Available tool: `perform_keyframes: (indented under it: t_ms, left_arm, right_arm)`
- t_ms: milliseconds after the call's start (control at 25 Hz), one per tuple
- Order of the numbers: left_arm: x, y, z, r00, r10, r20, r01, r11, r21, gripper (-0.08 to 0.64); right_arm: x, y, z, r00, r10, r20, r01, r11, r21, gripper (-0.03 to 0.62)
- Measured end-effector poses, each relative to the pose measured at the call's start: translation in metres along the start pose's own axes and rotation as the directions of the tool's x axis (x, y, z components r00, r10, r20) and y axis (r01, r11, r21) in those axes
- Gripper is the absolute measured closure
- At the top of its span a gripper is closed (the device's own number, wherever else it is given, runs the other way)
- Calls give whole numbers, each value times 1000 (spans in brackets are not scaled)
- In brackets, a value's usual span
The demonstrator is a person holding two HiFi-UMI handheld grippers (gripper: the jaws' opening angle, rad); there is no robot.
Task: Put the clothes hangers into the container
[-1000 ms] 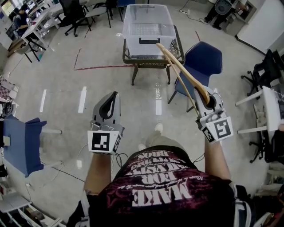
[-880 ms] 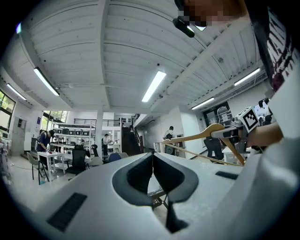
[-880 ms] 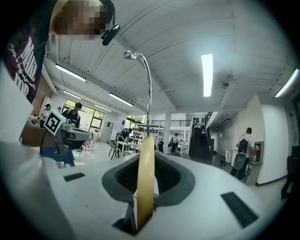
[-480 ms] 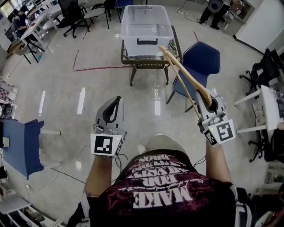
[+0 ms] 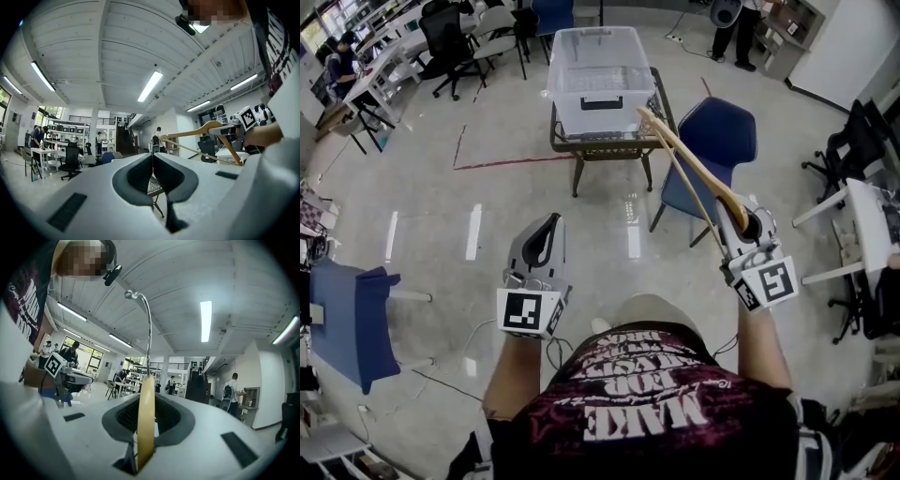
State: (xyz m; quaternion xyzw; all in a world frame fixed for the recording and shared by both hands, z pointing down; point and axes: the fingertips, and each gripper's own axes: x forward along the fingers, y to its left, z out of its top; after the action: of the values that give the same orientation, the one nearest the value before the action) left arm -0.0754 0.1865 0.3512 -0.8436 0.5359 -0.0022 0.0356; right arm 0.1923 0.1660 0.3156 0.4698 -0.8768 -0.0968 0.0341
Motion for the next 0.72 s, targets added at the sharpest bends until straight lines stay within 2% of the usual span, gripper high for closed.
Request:
perform_keyframes:
  t_ms: [160,480,600,720]
  left_arm:
    - [-5,-3,-4,1000,4,0,-4,1000,-5,552]
    - [-15,-14,-12,1000,9,-16,-9,1000,-26,552]
    - [-19,-24,-5,1000,11,-3,-12,1000,-9,552]
    - [-27,-25,-3,999,47,3,-47,999,-3,552]
  right_arm:
    - [-7,-1,-3,1000,-13,-5,13,1000,20,532]
    - [-18,11,6,1000,17,13,-17,1000,11,532]
    - [-25,6,8,999,28,17,-28,1000,8,534]
    - [-31,5,9,999,48,20,-48,999,3,533]
